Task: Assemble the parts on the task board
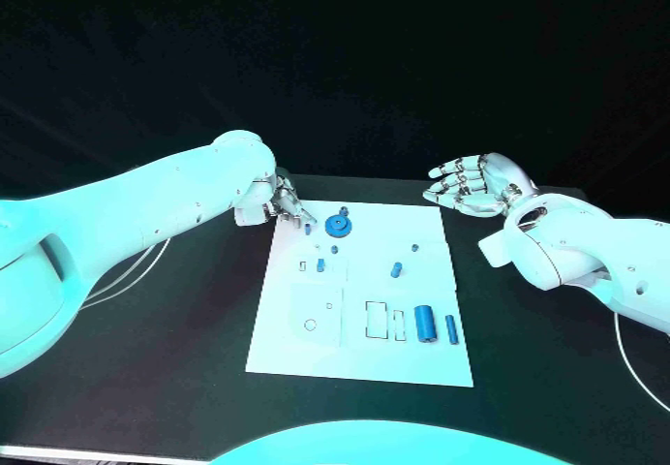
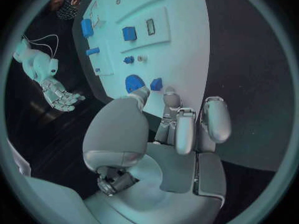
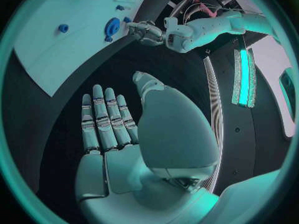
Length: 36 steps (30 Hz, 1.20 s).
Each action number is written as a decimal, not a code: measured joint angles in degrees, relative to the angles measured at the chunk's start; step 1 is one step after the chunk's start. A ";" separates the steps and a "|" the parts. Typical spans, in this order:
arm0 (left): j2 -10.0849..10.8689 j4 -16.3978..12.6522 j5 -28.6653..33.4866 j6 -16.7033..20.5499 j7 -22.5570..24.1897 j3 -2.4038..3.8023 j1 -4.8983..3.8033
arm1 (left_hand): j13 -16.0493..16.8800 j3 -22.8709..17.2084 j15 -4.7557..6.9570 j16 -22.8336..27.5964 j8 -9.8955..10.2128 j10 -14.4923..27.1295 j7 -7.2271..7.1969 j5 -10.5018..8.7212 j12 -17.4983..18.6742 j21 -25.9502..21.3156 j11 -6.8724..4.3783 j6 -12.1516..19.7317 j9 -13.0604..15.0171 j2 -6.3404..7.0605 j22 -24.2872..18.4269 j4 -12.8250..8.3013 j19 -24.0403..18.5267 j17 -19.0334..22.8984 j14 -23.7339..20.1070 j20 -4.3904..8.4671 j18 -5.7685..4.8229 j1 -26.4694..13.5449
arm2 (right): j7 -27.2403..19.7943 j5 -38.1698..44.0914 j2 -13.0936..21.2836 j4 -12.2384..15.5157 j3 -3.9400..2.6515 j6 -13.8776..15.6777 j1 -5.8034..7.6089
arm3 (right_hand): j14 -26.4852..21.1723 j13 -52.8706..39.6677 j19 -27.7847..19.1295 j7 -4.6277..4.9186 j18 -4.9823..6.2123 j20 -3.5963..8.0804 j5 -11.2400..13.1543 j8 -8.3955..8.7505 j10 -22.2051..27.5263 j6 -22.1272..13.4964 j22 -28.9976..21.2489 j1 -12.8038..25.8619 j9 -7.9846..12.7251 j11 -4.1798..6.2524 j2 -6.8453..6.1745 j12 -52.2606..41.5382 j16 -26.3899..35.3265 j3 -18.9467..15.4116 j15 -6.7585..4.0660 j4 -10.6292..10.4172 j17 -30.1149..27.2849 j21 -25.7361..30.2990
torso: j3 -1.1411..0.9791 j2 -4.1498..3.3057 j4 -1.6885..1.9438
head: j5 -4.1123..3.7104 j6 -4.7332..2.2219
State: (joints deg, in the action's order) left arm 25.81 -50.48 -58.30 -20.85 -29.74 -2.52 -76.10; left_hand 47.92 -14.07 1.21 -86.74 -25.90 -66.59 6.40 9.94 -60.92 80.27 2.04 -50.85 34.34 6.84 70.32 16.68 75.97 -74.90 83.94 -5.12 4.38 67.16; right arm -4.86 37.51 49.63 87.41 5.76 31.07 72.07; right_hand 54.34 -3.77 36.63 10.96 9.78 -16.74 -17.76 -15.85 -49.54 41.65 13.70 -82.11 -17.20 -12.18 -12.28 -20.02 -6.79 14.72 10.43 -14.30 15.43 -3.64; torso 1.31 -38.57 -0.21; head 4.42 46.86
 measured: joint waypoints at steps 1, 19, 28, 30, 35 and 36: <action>-0.02 0.02 0.02 -0.10 0.00 -0.03 0.04 | 0.03 0.00 0.00 0.00 0.00 -0.09 -0.06 0.00 0.00 0.00 -0.09 -0.06 0.00 -0.19 0.03 0.00 0.00 0.00 0.00 0.00 0.00 0.19 | 0.00 0.00 0.00 0.00 0.00 0.00 0.00 | 0.00 0.00 -0.13 0.00 0.00 0.13 0.00 0.00 0.00 0.00 -0.05 0.00 0.03 0.00 0.00 0.16 0.00 0.00 0.00 0.00 -0.04 0.00 | 0.00 0.00 0.00 | 0.00 0.00; -0.25 -0.11 0.53 -0.36 0.36 -0.15 0.19 | 0.77 -0.50 0.34 -0.45 -0.82 -1.12 -0.87 0.01 -0.96 0.39 -0.70 -1.91 0.43 -0.53 1.00 -0.16 0.82 0.00 0.09 0.41 0.00 2.48 | 0.05 0.00 -0.24 -0.24 0.00 -0.03 0.00 | 0.00 0.00 -0.13 0.00 0.00 0.13 -0.23 0.00 0.00 0.00 -0.19 -0.23 0.03 0.00 0.23 0.19 0.00 0.00 0.00 0.00 -0.17 0.00 | -0.03 -0.02 0.00 | -0.14 0.13; -0.25 -0.08 0.69 0.10 0.53 -0.14 0.22 | 0.76 -1.46 0.65 -0.67 -1.37 -1.53 -1.28 0.01 -0.98 0.66 -1.12 -2.32 1.16 -1.40 1.24 -0.15 1.02 0.00 0.18 0.61 -0.01 4.31 | 0.08 -0.01 -0.35 -0.37 0.01 -0.07 0.00 | 0.00 0.00 -0.33 0.00 -0.01 -0.07 -0.22 0.00 0.00 0.00 -0.28 -0.23 0.09 0.00 0.23 0.19 0.00 0.00 0.00 0.00 -0.22 0.00 | 0.00 -0.02 -0.01 | -0.21 0.03; -0.25 -0.08 0.75 0.22 0.58 -0.14 0.22 | 0.76 -1.79 0.83 -0.67 -1.59 -1.57 -1.28 0.01 -0.97 0.66 -1.16 -2.32 1.41 -1.78 1.34 -0.34 1.20 0.00 0.00 0.79 -0.01 5.07 | 0.09 -0.01 -0.35 -0.37 0.01 -0.08 0.00 | 0.00 0.00 -0.33 0.00 -0.01 -0.07 -0.22 0.00 0.00 0.00 -0.28 -0.23 0.08 0.00 0.23 0.19 0.00 0.00 0.00 0.00 -0.22 0.00 | 0.00 -0.02 -0.01 | -0.24 0.02; -0.25 -0.07 1.02 0.52 0.71 -0.12 0.22 | 0.74 -4.18 1.25 -0.67 -2.39 -1.94 -1.31 0.00 -0.97 0.66 -1.53 -2.29 2.53 -2.46 1.46 -0.63 1.44 0.00 0.01 1.03 -0.01 8.21 | 0.11 -0.01 -0.37 -0.43 0.01 -0.12 0.00 | -0.02 0.00 -0.35 0.00 0.00 -0.05 -0.22 0.00 0.00 0.00 -0.30 -0.23 0.08 0.00 0.23 0.19 0.04 0.00 0.02 0.00 -0.24 0.00 | -0.01 -0.03 -0.01 | -0.27 0.02; -0.25 -0.07 1.09 0.57 0.73 -0.12 0.22 | 0.69 -4.86 1.25 -0.67 -2.51 -1.94 -1.52 0.00 -0.98 0.66 -1.53 -2.08 2.72 -2.48 1.54 -0.72 1.44 0.00 0.01 1.03 -0.01 8.87 | 0.11 -0.01 -0.37 -0.43 0.01 -0.13 0.00 | -0.20 0.00 -0.53 0.00 -0.01 0.13 -0.22 0.00 0.00 0.00 -0.35 -0.23 0.08 0.00 0.23 0.19 0.22 0.00 0.19 0.00 -0.28 0.00 | -0.01 -0.03 0.00 | -0.28 0.02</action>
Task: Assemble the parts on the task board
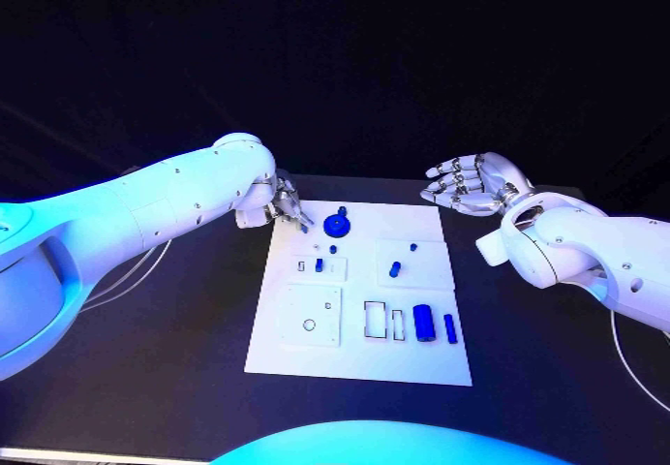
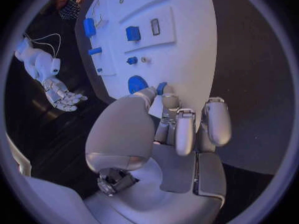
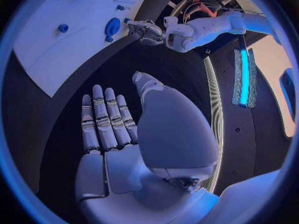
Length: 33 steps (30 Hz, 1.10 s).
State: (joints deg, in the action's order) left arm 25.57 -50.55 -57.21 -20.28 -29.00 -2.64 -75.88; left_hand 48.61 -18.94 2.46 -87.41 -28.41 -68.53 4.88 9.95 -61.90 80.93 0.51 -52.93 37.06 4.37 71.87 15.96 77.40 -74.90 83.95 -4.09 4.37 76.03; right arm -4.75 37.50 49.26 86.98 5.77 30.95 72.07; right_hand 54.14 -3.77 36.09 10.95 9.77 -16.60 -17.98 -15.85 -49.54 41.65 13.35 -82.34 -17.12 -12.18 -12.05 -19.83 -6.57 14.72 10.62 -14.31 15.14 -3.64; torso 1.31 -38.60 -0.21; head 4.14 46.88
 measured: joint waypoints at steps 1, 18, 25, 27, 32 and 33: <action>0.00 0.00 0.08 0.05 0.03 0.00 -0.01 | -0.07 -0.62 0.00 0.00 -0.15 0.00 -0.08 0.00 0.00 0.00 0.00 0.10 0.16 0.00 0.05 -0.14 0.00 0.00 0.00 0.00 0.00 0.46 | 0.01 0.00 0.00 -0.01 0.00 -0.01 0.00 | -0.01 0.00 0.00 0.00 0.00 0.00 0.00 0.00 0.00 0.00 0.00 0.00 0.00 0.00 0.00 0.00 0.00 0.00 0.02 0.00 0.00 0.00 | 0.00 -0.01 0.00 | 0.00 0.02; 3.01 -2.57 3.42 0.80 0.17 0.11 0.01 | 0.39 -15.98 0.32 -0.22 -5.50 -1.84 -0.28 -0.11 -0.35 0.48 -0.61 1.95 6.04 3.79 1.35 -0.17 0.61 0.00 0.10 0.61 0.00 -0.40 | 0.34 0.00 -0.19 -0.49 0.00 -0.68 -0.02 | -0.22 0.00 -0.41 0.00 0.00 0.01 -0.21 0.00 0.00 0.00 -0.24 0.00 0.05 0.00 0.00 0.00 0.00 -0.16 -0.19 -0.16 -0.14 0.00 | -0.09 0.13 0.12 | 0.08 0.18; 7.54 -8.82 5.60 1.26 -0.19 0.17 -0.20 | 0.57 -17.25 0.70 -0.49 -6.16 -2.56 -0.31 0.26 -0.64 0.76 -0.93 1.91 8.97 4.28 1.76 0.20 0.82 0.00 0.09 0.82 -0.01 -2.89 | 0.53 0.00 0.15 -0.59 0.04 -0.89 -0.02 | -0.22 0.00 -0.41 0.00 0.00 0.01 -0.20 0.00 0.00 0.00 -0.26 0.00 0.05 0.00 0.00 0.00 0.06 -0.16 -0.19 -0.16 -0.18 0.00 | -0.10 0.27 0.32 | 0.16 0.18; 8.66 -10.55 5.96 1.41 -0.27 0.18 -0.25 | 0.69 -17.70 0.72 -0.62 -6.53 -3.07 -0.64 0.27 -0.95 0.85 -1.01 1.59 9.76 4.40 2.00 0.46 1.07 0.00 0.10 1.08 -0.01 -4.20 | 0.57 0.00 0.19 -0.58 0.04 -0.92 -0.02 | -0.21 0.00 -0.41 0.00 0.00 0.01 -0.20 0.00 0.00 0.00 -0.31 0.00 0.05 0.00 0.00 0.00 0.22 -0.16 -0.19 -0.16 -0.26 0.00 | -0.10 0.31 0.37 | 0.17 0.20; 11.75 -16.19 6.63 2.54 -0.46 0.17 -0.30 | 1.02 -21.24 0.92 -0.71 -6.93 -3.71 -0.70 0.83 -1.19 1.20 -1.20 1.53 10.23 4.94 2.88 -2.60 1.71 0.00 -0.10 1.30 -0.01 -6.75 | 0.65 0.00 0.35 -0.55 0.07 -1.01 -0.02 | -0.21 0.00 -0.41 0.00 0.00 0.01 -0.20 0.00 0.00 0.00 -0.31 0.00 0.05 0.00 0.00 0.00 0.22 -0.16 -0.19 -0.16 -0.26 0.00 | -0.14 0.46 0.58 | 0.23 0.39; 12.23 -17.20 6.63 2.88 -0.48 0.15 -0.30 | 1.11 -21.25 0.93 -0.71 -6.97 -3.72 -0.70 1.08 -1.33 1.42 -1.20 1.52 10.61 4.99 3.04 -2.59 1.84 0.00 -0.09 1.42 -0.01 -7.17 | 0.66 -0.01 0.37 -0.53 0.08 -1.02 -0.02 | -0.21 0.00 -0.41 0.00 -0.01 0.01 -0.20 0.00 0.00 0.00 -0.31 0.00 0.06 0.00 0.00 0.00 0.22 -0.16 -0.19 -0.16 -0.26 0.00 | -0.14 0.49 0.62 | 0.29 0.43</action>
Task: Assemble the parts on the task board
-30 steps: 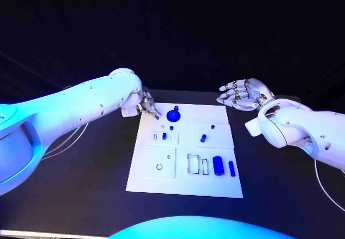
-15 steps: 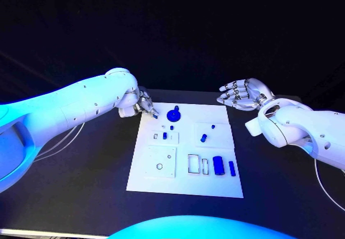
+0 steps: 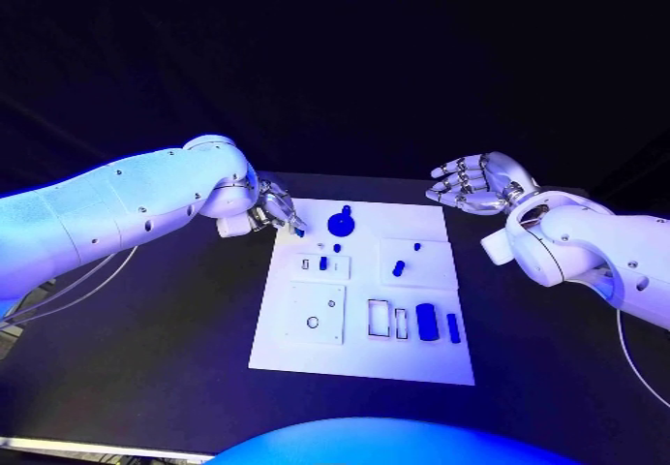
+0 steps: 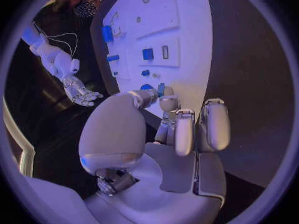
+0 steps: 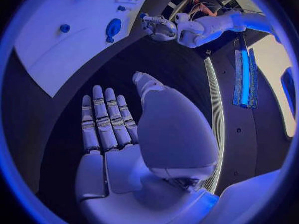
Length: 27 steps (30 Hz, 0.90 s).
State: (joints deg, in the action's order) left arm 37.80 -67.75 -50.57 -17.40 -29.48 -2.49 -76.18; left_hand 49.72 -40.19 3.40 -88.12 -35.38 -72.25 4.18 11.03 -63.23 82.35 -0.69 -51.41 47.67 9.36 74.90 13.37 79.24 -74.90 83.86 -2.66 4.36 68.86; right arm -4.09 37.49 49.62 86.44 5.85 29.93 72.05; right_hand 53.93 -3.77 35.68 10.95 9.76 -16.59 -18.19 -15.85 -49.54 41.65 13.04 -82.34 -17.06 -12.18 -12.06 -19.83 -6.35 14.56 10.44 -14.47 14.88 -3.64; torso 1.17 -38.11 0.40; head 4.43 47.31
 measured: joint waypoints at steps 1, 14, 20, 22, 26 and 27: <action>0.45 -0.99 0.00 0.39 -0.01 -0.03 0.00 | 0.09 -0.09 0.13 0.00 -0.01 -0.11 -0.01 0.02 0.00 0.11 -0.11 -0.01 0.04 0.00 0.05 0.08 0.00 0.00 0.13 0.00 0.00 -0.03 | 0.01 0.00 0.02 0.01 0.01 -0.01 0.00 | 0.00 0.00 0.00 0.00 0.00 0.00 0.00 0.00 0.00 0.00 0.00 0.00 0.05 0.00 0.00 0.00 0.00 0.00 0.00 0.00 0.00 0.00 | 0.00 0.01 0.03 | 0.02 0.04; 5.89 -12.41 -3.31 8.80 0.02 -1.29 1.78 | 0.62 -3.84 0.22 0.00 -0.81 -1.20 -0.51 1.36 -0.66 0.85 -0.43 -0.53 0.77 0.86 0.05 -3.09 1.13 0.00 0.15 0.31 0.00 -3.28 | 0.15 -0.01 0.41 0.18 0.09 -0.18 -0.07 | -0.20 0.05 -0.20 0.00 0.01 -0.21 -0.24 0.00 0.00 0.00 -0.08 0.00 0.05 0.00 0.00 0.00 0.00 0.00 0.20 0.00 -0.14 0.00 | 0.03 0.15 0.25 | 0.34 0.60; 6.57 -14.70 -6.44 11.57 0.04 -1.72 3.59 | 0.74 -3.86 0.38 0.00 -0.84 -1.59 -0.51 1.59 -0.67 0.85 -0.43 -0.53 0.88 0.98 0.05 -3.11 1.13 0.00 -0.02 0.31 -0.06 -3.85 | 0.17 -0.01 0.46 0.21 0.10 -0.25 -0.13 | -0.20 0.04 -0.20 0.00 0.00 -0.21 -0.24 0.00 0.00 0.00 -0.08 0.00 0.05 0.00 0.00 0.00 0.00 0.00 0.21 0.00 -0.14 0.00 | 0.04 0.13 0.19 | 0.54 0.81; 6.66 -15.08 -7.24 12.16 0.04 -1.78 4.14 | 0.74 -3.87 0.38 0.00 -0.84 -1.60 -0.51 1.59 -0.66 0.85 -0.43 -0.53 0.88 0.98 0.04 -3.11 1.13 0.00 -0.02 0.31 -0.92 -3.85 | 0.18 -0.01 0.48 0.21 0.11 -0.26 -0.15 | -0.20 0.05 -0.20 0.00 0.00 -0.21 -0.47 0.00 0.00 0.00 -0.15 0.00 0.07 0.00 0.00 0.00 0.00 0.00 0.21 0.00 -0.17 0.00 | 0.05 0.13 0.19 | 0.57 0.84; 6.72 -15.47 -8.54 13.10 0.04 -1.89 4.90 | 0.74 -3.87 0.38 0.00 -0.84 -1.60 -0.51 1.59 -0.67 0.85 -0.43 -0.54 0.88 1.06 0.04 -3.12 1.13 0.00 -0.02 0.31 -0.92 -3.93 | 0.18 -0.01 0.50 0.21 0.11 -0.28 -0.20 | -0.20 0.04 -0.20 0.00 0.00 -0.21 -0.58 0.00 0.00 0.00 -0.18 0.00 0.11 0.00 0.00 0.00 0.00 0.00 0.21 0.00 -0.20 0.00 | 0.05 0.12 0.14 | 0.59 0.92; 6.71 -15.50 -8.89 13.30 0.04 -1.89 4.99 | 0.77 -3.87 0.38 0.00 -0.84 -1.59 -0.51 1.59 -0.73 0.85 -0.43 -0.54 0.88 1.06 0.04 -3.12 1.13 0.00 -0.02 0.31 -0.92 -3.93 | 0.18 -0.01 0.50 0.21 0.11 -0.28 -0.21 | -0.20 0.04 -0.20 0.00 0.01 -0.21 -0.57 0.00 0.00 0.00 -0.18 0.00 0.11 0.00 0.00 0.00 0.00 0.00 0.21 0.00 -0.20 0.00 | 0.05 0.12 0.13 | 0.59 0.99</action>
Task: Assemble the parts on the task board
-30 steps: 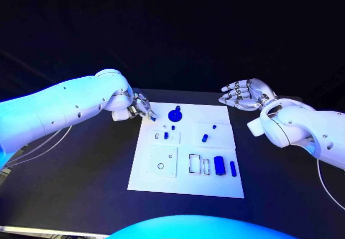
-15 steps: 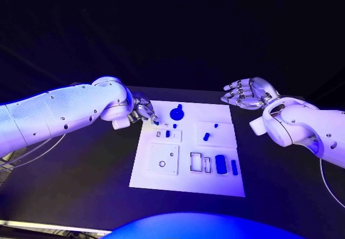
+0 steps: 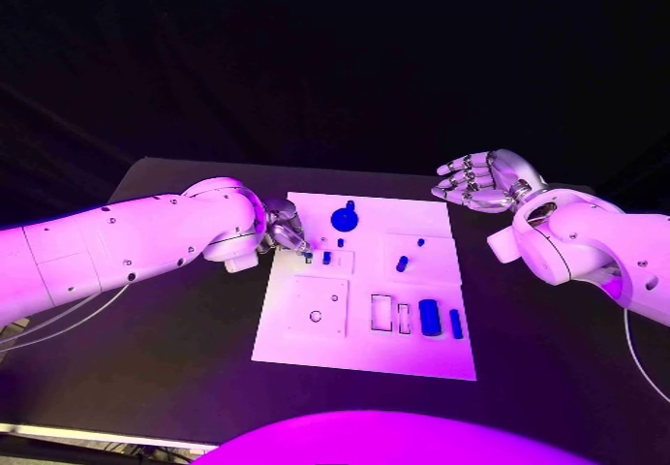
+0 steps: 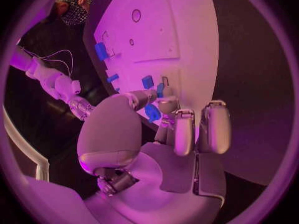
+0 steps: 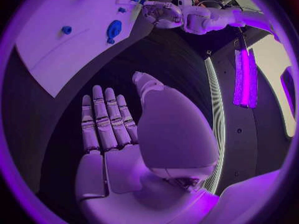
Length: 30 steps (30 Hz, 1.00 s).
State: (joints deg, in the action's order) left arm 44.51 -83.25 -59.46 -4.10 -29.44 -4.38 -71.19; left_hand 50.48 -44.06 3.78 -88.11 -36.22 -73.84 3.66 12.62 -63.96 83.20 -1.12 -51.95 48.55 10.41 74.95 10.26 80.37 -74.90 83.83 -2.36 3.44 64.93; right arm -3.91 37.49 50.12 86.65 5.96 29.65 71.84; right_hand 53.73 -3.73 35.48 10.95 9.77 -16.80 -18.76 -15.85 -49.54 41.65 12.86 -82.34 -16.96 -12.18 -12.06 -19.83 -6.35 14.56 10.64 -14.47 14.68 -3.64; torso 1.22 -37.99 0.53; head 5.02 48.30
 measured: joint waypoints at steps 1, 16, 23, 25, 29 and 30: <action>-0.01 0.00 -0.25 0.11 0.00 0.00 0.04 | 0.08 0.00 0.00 0.00 0.00 0.00 0.00 0.00 -0.17 0.00 0.00 0.00 0.00 0.00 0.00 0.00 0.00 0.00 0.00 0.00 0.00 0.00 | 0.00 0.00 0.00 0.00 0.00 0.00 -0.01 | 0.00 0.00 0.00 0.00 0.00 0.00 0.00 0.00 0.00 0.00 0.00 0.00 0.00 0.00 0.00 0.00 0.00 0.00 0.00 0.00 0.00 0.00 | -0.01 -0.01 0.00 | 0.01 0.02; -0.78 0.17 -3.46 -1.50 -0.14 0.01 0.25 | 0.19 -0.38 0.21 0.00 0.00 0.00 0.00 -0.01 -0.16 0.00 0.00 0.00 0.09 0.30 -0.01 -0.39 0.21 0.00 0.21 0.21 0.01 -0.31 | 0.00 0.00 0.04 -0.02 0.00 -0.07 -0.07 | 0.00 -0.01 0.00 0.00 0.00 0.00 0.00 0.00 0.00 0.00 0.01 0.00 0.00 0.00 0.00 0.00 0.00 0.00 0.00 0.00 0.01 0.00 | -0.09 -0.08 -0.12 | -0.03 0.31; -1.17 0.27 -4.57 -3.17 -0.20 0.06 0.24 | 0.27 -0.38 0.21 0.00 -0.29 -0.22 -0.01 -0.01 -0.16 0.22 -0.21 -0.01 0.18 0.30 -0.01 -0.39 0.41 0.00 0.21 0.00 0.02 -0.30 | 0.00 0.00 0.09 0.03 0.01 -0.09 -0.07 | 0.00 -0.01 0.01 0.00 0.00 0.00 0.00 0.00 0.00 0.00 0.01 0.00 0.00 0.00 0.00 0.00 0.00 0.00 0.00 0.00 0.01 0.00 | -0.10 -0.04 -0.07 | -0.10 0.47; -1.26 0.37 -4.93 -3.48 -0.21 0.08 0.22 | 0.27 -0.38 0.21 0.00 -0.29 -0.22 -0.01 -0.01 -0.16 0.22 -0.21 -0.01 0.18 0.30 -0.02 -0.39 0.41 0.00 0.21 0.00 0.02 -0.30 | 0.00 0.00 0.10 0.05 0.01 -0.09 -0.07 | 0.00 -0.01 0.01 0.00 0.00 0.00 0.00 0.00 0.00 0.00 0.01 0.00 -0.01 0.00 0.00 0.00 0.00 0.00 0.00 0.00 0.01 0.00 | -0.10 -0.03 -0.07 | -0.11 0.47; -1.35 0.50 -5.63 -4.07 -0.22 0.10 0.20 | 0.27 -0.38 0.20 0.00 -0.29 -0.22 -0.01 -0.01 -0.16 0.22 -0.20 -0.01 0.18 0.30 -0.02 -0.39 0.41 0.00 0.21 0.00 0.02 -0.30 | 0.00 0.00 0.12 0.07 0.01 -0.09 -0.07 | 0.00 -0.01 0.01 0.00 0.00 0.00 0.00 0.00 0.00 0.00 0.01 0.00 -0.01 0.00 0.00 0.00 0.00 0.00 0.00 0.00 0.01 0.00 | -0.10 -0.02 -0.07 | -0.12 0.47; -1.38 0.54 -5.83 -4.19 -0.23 0.10 0.19 | 0.27 -0.38 0.20 0.00 -0.29 -0.22 -0.01 -0.01 -0.16 0.22 -0.20 -0.01 0.18 0.30 -0.02 -0.39 0.41 0.00 0.21 0.00 0.02 -0.30 | 0.00 0.00 0.13 0.07 0.01 -0.09 -0.07 | 0.00 -0.01 0.01 0.00 0.00 0.00 0.00 0.00 0.00 0.00 0.01 0.00 0.00 0.00 0.00 0.00 0.00 0.00 0.00 0.00 0.01 0.00 | -0.09 -0.02 -0.07 | -0.12 0.47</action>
State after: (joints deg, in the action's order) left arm 43.13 -82.71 -65.29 -8.29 -29.66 -4.28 -70.99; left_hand 50.75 -44.44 3.98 -88.11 -36.51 -74.06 3.66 12.60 -64.12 83.42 -1.32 -51.96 48.73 10.71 74.93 9.86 80.78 -74.90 84.04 -2.35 3.46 64.63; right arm -3.91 37.49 50.25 86.72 5.97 29.55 71.77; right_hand 53.73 -3.74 35.49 10.95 9.77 -16.80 -18.76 -15.85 -49.54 41.65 12.87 -82.34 -16.96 -12.18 -12.06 -19.83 -6.35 14.56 10.64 -14.46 14.70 -3.64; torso 1.13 -38.01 0.46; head 4.90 48.77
